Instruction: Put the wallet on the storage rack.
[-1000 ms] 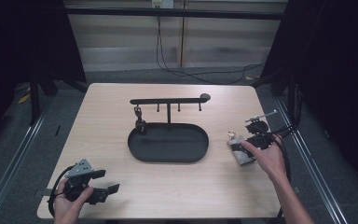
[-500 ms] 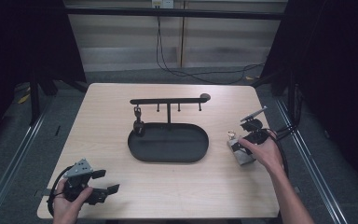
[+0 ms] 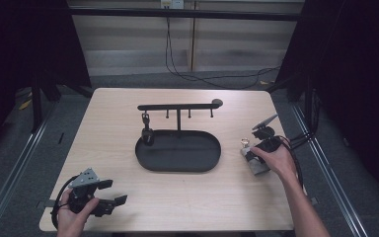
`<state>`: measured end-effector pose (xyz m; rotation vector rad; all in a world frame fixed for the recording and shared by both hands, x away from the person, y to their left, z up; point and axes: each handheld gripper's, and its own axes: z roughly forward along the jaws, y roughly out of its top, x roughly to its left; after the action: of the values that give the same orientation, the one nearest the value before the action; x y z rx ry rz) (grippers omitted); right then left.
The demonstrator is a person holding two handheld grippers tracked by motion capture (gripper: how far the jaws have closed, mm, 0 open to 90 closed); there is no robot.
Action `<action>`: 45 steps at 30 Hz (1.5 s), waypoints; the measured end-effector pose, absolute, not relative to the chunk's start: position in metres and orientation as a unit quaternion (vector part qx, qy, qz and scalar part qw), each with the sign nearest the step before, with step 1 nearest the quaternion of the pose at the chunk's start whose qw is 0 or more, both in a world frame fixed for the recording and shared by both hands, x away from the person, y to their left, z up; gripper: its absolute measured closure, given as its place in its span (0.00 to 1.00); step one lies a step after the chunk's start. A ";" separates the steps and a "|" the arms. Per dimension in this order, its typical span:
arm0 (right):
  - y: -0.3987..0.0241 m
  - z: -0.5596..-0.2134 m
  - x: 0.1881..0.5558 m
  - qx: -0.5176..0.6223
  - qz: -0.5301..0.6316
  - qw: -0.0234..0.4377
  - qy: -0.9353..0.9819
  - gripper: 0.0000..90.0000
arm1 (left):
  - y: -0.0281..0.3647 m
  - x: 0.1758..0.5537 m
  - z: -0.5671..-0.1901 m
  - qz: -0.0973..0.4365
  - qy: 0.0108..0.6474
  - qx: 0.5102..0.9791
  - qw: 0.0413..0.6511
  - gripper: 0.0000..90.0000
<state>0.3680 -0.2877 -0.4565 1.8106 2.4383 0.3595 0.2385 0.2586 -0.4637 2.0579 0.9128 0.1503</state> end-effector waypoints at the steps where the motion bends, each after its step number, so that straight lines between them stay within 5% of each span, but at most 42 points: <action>1: -0.288 -0.457 0.368 0.593 0.116 0.041 0.796 0.28 | 0.258 0.238 -0.464 0.058 0.364 0.825 0.428 0.20; 33: -0.279 -0.476 0.377 0.600 0.059 0.033 0.797 0.28 | 0.259 0.239 -0.463 0.054 0.361 0.825 0.431 0.20; 45: -0.277 -0.471 0.380 0.607 0.053 0.014 0.793 0.35 | 0.259 0.240 -0.464 0.054 0.363 0.826 0.429 0.20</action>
<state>0.3805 -0.2768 -0.4709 1.8889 2.4698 0.1635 0.2398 0.2587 -0.4639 2.0610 0.9055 0.1349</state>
